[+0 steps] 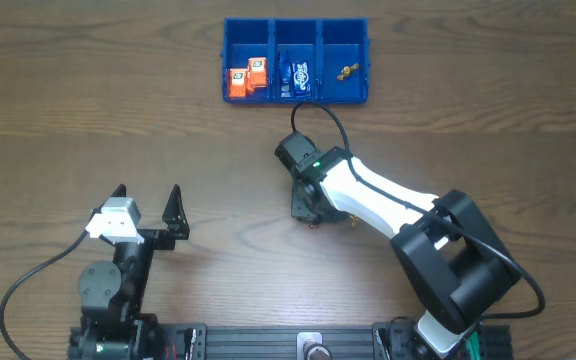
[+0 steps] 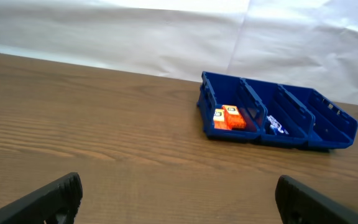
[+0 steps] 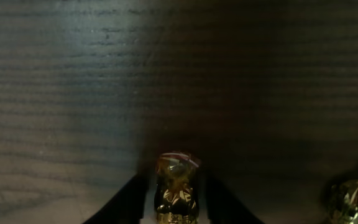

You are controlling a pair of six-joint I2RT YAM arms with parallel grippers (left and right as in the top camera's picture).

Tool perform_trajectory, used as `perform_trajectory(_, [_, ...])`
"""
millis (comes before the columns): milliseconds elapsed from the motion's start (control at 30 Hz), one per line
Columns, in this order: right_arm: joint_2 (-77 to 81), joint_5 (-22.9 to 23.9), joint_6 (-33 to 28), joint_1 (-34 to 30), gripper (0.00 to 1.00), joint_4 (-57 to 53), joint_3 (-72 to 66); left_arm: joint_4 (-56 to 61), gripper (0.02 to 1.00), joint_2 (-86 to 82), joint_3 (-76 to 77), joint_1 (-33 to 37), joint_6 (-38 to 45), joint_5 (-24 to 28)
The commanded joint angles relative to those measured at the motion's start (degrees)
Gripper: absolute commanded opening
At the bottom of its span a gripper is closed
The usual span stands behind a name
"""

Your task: Sort Candies Into Trays

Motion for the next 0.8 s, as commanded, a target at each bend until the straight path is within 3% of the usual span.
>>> perform_trajectory(33, [1.5, -0.4, 0.4, 0.2, 0.237, 0.3, -0.4, -1.9, 0.996, -0.3, -1.1, 0.2, 0.8, 0.9])
perform_trajectory(200, [1.3, -0.4, 0.3, 0.2, 0.13, 1.6, -0.4, -1.9, 0.998, -0.3, -1.1, 0.2, 0.8, 0.9])
perform_trajectory(367, [-3.4, 1.8, -2.5, -1.5, 0.121, -1.2, 2.8, -1.9, 0.998, -0.3, -1.1, 0.2, 0.8, 0.9])
perform_trajectory(533, [-5.2, 7.0, -12.2, -11.9, 0.121, -11.9, 22.2, -1.9, 0.998, -0.3, -1.1, 0.2, 0.8, 0.9])
perform_trajectory(700, [2.9, 10.5, -22.5, -19.2, 0.119, -12.4, 40.4, -1.9, 0.998, -0.3, -1.1, 0.2, 0.8, 0.9])
perform_trajectory(800, [9.8, 10.6, -25.3, -21.7, 0.121, -11.3, 47.9, -1.9, 0.998, -0.3, -1.1, 0.2, 0.8, 0.9])
